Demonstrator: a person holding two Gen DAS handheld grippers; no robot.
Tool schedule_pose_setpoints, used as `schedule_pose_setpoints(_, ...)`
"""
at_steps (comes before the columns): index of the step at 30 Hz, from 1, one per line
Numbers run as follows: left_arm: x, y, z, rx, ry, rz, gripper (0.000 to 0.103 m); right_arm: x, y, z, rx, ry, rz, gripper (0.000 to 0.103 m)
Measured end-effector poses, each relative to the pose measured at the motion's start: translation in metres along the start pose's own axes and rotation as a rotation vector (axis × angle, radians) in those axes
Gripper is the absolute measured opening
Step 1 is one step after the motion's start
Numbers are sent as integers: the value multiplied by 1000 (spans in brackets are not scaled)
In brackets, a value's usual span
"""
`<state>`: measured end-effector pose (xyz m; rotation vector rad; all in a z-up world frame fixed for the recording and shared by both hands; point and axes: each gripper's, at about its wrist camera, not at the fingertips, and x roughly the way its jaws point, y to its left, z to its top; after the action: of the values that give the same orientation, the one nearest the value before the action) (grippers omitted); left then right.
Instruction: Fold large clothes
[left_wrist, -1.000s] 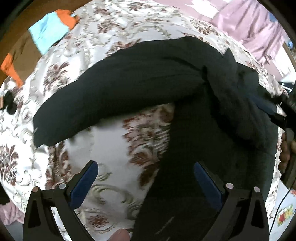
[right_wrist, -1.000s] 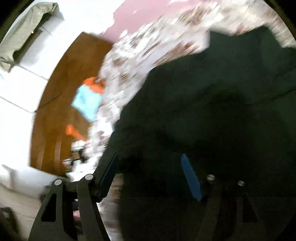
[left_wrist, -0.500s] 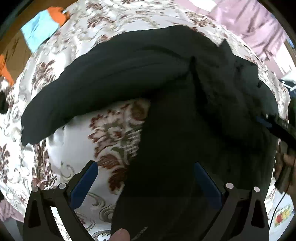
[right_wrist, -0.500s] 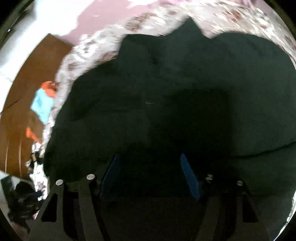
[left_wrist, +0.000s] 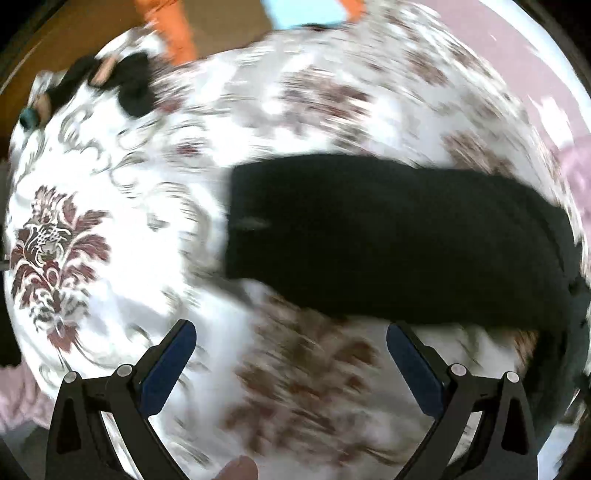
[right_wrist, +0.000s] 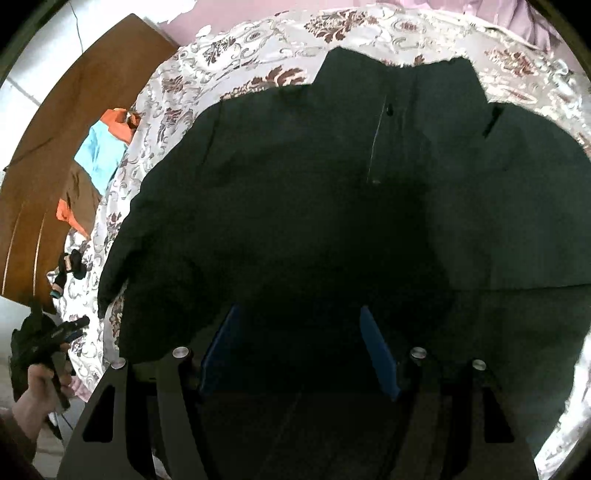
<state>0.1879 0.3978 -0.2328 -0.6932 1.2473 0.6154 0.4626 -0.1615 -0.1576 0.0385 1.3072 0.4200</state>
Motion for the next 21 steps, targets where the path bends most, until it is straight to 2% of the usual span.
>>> schedule_pose_setpoints(3,15,44,23,-45,-8,-44,103,-4,15,-2,6,24,-36,63)
schedule_pose_setpoints(6,38,63,41,-32,17,-103,103,-1,39,-2,28,43,-46,63)
schedule_pose_setpoints(7,48,66,47,-20,37,-141,102,-1,45,-3,36,43,-48,63)
schedule_pose_setpoints(10,70,66,56,0,86,-210,89,-1,62,-3,59,39,-53,63)
schedule_pose_setpoints(13,87,68,65,0,120,-265,89,-1,83,0,61,39,-58,63)
schedule_pose_setpoints(18,96,65,71,-7,126,-347,86,-9,108,3,46,25,-59,63)
schedule_pose_setpoints(19,97,64,72,0,130,-355,78,-11,110,4,46,22,-58,63)
schedule_pose_setpoints(20,99,61,73,4,136,-364,66,-13,113,4,48,13,-53,63)
schedule_pose_setpoints(21,100,58,74,8,147,-380,60,-14,116,5,48,5,-44,63)
